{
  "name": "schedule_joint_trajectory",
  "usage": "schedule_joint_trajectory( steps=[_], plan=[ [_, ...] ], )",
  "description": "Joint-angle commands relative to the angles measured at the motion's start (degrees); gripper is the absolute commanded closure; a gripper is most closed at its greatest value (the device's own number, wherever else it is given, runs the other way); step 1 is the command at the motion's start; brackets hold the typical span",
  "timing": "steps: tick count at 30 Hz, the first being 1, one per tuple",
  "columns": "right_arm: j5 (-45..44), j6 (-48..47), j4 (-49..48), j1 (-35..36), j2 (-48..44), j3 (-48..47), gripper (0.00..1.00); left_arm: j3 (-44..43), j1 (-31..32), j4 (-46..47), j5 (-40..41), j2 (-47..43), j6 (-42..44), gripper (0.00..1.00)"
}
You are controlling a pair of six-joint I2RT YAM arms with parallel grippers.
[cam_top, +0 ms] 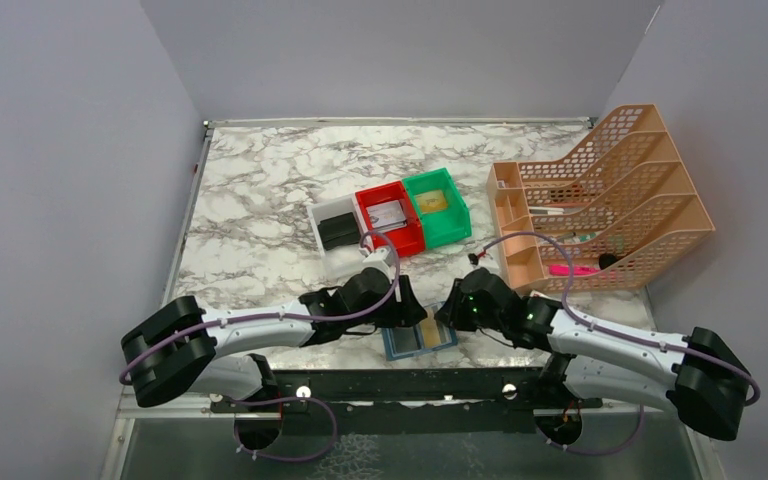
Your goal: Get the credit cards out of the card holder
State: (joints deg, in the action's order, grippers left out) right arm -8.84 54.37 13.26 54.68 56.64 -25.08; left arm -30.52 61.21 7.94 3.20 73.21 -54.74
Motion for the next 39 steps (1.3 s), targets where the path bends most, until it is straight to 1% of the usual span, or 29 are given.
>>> schedule_joint_trajectory(
  steps=[1,9,14,23,29,34,39],
  plan=[
    [-3.0,-1.7,3.4,0.3,1.7,-1.2,0.73,0.5,0.0,2.8,-0.5,0.3,1.1,0.34],
    [-0.7,-1.5,-0.8,0.3,3.2,2.2,0.75,-2.3,0.0,5.3,-5.2,5.6,3.0,0.34],
    [-1.5,0.8,-0.1,0.3,4.8,3.2,0.76,-3.3,0.1,6.2,-7.4,8.8,2.9,0.34],
    [0.2,3.7,-3.0,0.3,4.6,6.7,0.77,-2.7,0.0,6.9,-7.3,12.7,1.2,0.35],
    [0.6,5.1,-3.5,0.3,3.9,8.3,0.78,-0.1,0.0,8.7,-7.0,14.0,-1.1,0.37],
    [0.6,5.1,-3.5,0.3,3.3,8.5,0.79,0.8,0.0,9.0,-6.5,13.7,-1.7,0.42],
    [0.6,5.1,-3.4,0.3,3.9,8.2,0.79,1.3,0.0,9.1,-6.0,12.7,-1.8,0.53]
  ],
)
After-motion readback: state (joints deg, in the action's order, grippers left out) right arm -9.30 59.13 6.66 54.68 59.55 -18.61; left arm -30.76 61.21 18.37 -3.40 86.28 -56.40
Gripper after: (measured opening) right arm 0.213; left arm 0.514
